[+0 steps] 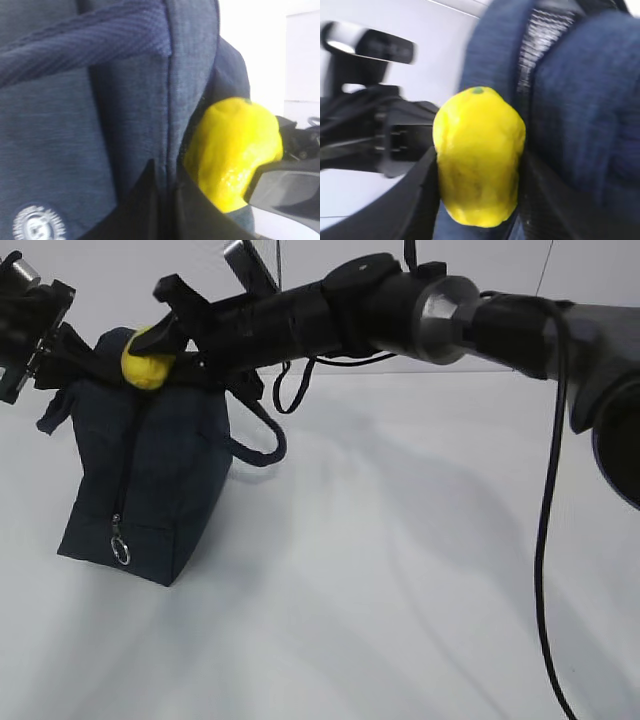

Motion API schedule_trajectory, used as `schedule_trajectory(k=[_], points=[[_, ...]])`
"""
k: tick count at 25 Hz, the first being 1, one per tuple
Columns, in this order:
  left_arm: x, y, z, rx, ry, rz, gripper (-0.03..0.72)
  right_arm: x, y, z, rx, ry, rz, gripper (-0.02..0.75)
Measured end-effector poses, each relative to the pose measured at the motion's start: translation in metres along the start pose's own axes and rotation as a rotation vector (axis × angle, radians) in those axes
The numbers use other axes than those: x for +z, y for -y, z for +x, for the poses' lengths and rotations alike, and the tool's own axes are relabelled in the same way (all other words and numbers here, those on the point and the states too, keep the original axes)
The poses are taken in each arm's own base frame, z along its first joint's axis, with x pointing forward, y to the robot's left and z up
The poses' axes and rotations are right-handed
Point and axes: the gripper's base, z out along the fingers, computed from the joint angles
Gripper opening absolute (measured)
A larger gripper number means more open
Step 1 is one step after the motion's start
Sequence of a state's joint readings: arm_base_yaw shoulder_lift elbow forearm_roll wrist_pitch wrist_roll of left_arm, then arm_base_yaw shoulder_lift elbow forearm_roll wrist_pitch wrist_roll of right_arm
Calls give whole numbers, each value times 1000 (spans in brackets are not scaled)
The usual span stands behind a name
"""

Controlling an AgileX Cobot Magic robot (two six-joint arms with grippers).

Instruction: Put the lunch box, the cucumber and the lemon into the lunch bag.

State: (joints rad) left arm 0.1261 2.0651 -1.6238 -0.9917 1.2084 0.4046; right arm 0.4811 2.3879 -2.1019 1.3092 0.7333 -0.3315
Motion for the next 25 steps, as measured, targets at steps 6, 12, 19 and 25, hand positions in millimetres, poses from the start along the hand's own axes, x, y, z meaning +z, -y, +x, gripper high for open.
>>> schedule_trajectory(k=[6,12,19,25], points=[[-14,-12,-4,-24,32,-7,-15,3,12,5,-78,-44,75,344],[-22,-18,-5,-38,48,-10,-15,2,19,7,-130,-81,154,358],[-22,-18,-5,-38,48,-10,-15,1,20,8,-131,-89,157,484],[-21,-18,-5,-38,47,-10,-15,1,16,7,-112,-91,130,507]])
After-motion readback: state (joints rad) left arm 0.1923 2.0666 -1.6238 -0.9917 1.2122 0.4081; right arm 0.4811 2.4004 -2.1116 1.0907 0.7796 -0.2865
